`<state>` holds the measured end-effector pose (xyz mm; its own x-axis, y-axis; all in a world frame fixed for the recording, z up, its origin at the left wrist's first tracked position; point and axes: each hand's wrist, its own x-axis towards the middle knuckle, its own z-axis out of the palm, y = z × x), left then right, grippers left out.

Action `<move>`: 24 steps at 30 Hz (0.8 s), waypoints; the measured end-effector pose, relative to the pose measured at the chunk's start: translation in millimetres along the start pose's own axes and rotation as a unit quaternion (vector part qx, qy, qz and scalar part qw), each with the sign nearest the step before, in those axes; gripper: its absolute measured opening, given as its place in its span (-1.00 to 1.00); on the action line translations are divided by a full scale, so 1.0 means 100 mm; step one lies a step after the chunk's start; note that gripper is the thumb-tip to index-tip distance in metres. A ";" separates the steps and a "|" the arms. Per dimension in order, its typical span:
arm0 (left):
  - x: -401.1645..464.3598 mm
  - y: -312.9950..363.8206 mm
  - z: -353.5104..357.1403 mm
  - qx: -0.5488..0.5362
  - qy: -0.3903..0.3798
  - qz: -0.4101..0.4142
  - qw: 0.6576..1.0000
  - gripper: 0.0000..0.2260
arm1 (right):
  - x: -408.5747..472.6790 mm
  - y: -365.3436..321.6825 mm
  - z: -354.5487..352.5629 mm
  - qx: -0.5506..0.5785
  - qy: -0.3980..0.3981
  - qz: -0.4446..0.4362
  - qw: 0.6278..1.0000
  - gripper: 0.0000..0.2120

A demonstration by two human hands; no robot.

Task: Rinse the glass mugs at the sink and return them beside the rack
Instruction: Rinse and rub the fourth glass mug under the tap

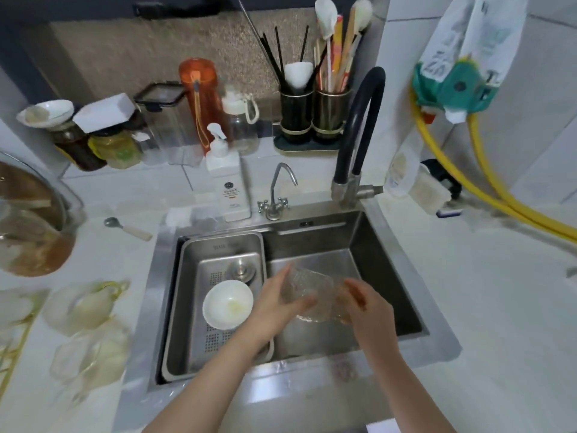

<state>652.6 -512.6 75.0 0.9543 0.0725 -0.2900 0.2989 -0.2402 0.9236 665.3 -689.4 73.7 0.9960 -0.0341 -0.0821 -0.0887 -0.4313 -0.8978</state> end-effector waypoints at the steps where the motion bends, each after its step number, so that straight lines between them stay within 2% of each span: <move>1: 0.07 -0.01 0.00 -0.005 0.011 -0.008 1.000 -0.31 | 0.05 0.00 0.03 -0.009 0.006 0.001 1.000 -0.79; 4: 0.20 -0.04 -0.02 -0.036 0.017 -0.040 0.998 -0.32 | 0.14 0.03 0.11 -0.033 0.017 0.010 0.999 -0.80; 9: 0.31 0.00 -0.15 -0.035 -0.042 -0.021 0.998 -0.37 | 0.34 -0.03 0.18 -0.046 0.028 0.041 0.998 -0.78; 16: 0.61 -0.07 -0.28 0.050 -0.003 -0.059 0.997 -0.41 | 0.41 -0.06 0.45 0.040 0.015 0.089 0.995 -0.76; 20: 0.62 -0.13 -0.29 0.070 -0.015 -0.074 0.995 -0.24 | 0.39 -0.08 0.47 0.097 0.018 0.121 0.988 -0.74; 24: 0.68 -0.06 -0.24 0.083 -0.028 -0.086 0.992 -0.24 | 0.45 -0.06 0.42 0.113 0.026 0.145 0.983 -0.71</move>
<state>715.8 -482.7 55.9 0.8861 0.0730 -0.4577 0.4483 -0.3859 0.8063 710.9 -651.0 57.3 0.9270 -0.1754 -0.3314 -0.3617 -0.1859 -0.9136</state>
